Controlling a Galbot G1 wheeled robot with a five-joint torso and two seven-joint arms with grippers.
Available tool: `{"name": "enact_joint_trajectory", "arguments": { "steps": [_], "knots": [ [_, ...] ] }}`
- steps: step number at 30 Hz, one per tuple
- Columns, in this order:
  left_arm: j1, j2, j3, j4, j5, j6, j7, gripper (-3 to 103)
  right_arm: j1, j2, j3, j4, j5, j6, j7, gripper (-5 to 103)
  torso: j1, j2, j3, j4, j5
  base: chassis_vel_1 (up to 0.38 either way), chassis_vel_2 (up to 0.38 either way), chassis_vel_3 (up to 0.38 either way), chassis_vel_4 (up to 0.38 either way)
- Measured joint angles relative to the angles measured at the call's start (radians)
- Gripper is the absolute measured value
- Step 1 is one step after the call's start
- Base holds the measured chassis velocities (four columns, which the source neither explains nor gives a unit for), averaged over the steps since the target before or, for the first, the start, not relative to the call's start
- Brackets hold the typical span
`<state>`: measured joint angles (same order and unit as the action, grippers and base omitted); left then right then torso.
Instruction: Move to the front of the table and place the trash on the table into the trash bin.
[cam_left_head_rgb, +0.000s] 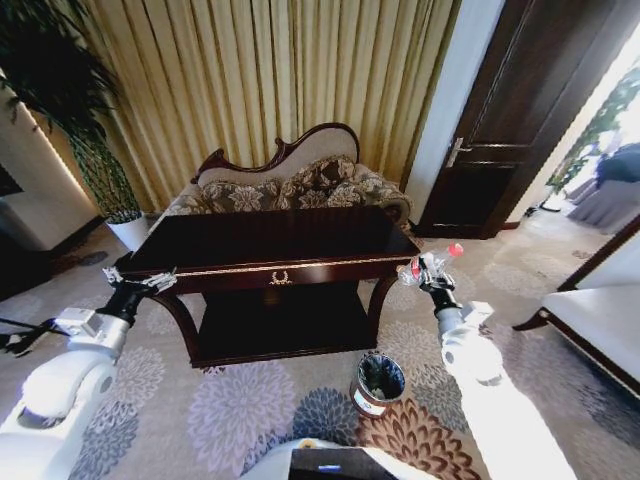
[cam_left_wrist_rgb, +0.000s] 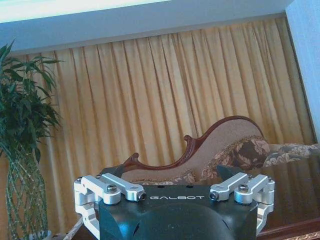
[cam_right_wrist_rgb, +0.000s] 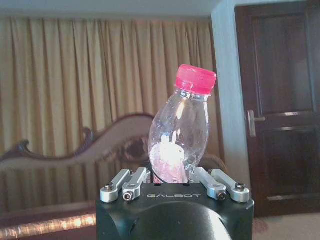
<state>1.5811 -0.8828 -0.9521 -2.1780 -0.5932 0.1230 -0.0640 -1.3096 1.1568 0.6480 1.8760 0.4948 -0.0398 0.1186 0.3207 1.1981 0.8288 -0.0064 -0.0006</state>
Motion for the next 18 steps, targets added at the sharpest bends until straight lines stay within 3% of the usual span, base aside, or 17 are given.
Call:
{"name": "enact_joint_trajectory", "arguments": {
  "steps": [10,13,16,18],
  "knots": [
    [0.009,-0.016,-0.007,-0.009,-0.001,-0.004,0.0,100,0.02,0.029,-0.014,-0.301,-0.096,0.048,0.0,28,0.0,0.0,0.0,-0.0003,0.0008,0.0,0.0,0.0,0.0],
    [0.011,-0.02,-0.01,-0.012,-0.003,-0.009,0.001,100,0.037,0.044,-0.009,-0.463,-0.192,0.06,0.0,28,0.0,0.0,0.0,0.0,0.0005,0.0,0.0,0.0,0.0],
    [0.012,-0.02,-0.012,-0.013,-0.004,-0.011,0.001,100,0.037,0.05,-0.006,-0.491,-0.22,0.061,0.0,28,0.0,0.0,0.0,0.0,0.0005,0.0,0.0,0.0,0.0],
    [0.017,-0.026,-0.016,-0.013,-0.005,-0.02,0.002,100,0.042,0.072,-0.001,-0.566,-0.309,0.077,0.0,28,0.0,0.0,0.0,-0.0004,0.0006,0.0,0.0,0.0,0.0]
  ]
}}
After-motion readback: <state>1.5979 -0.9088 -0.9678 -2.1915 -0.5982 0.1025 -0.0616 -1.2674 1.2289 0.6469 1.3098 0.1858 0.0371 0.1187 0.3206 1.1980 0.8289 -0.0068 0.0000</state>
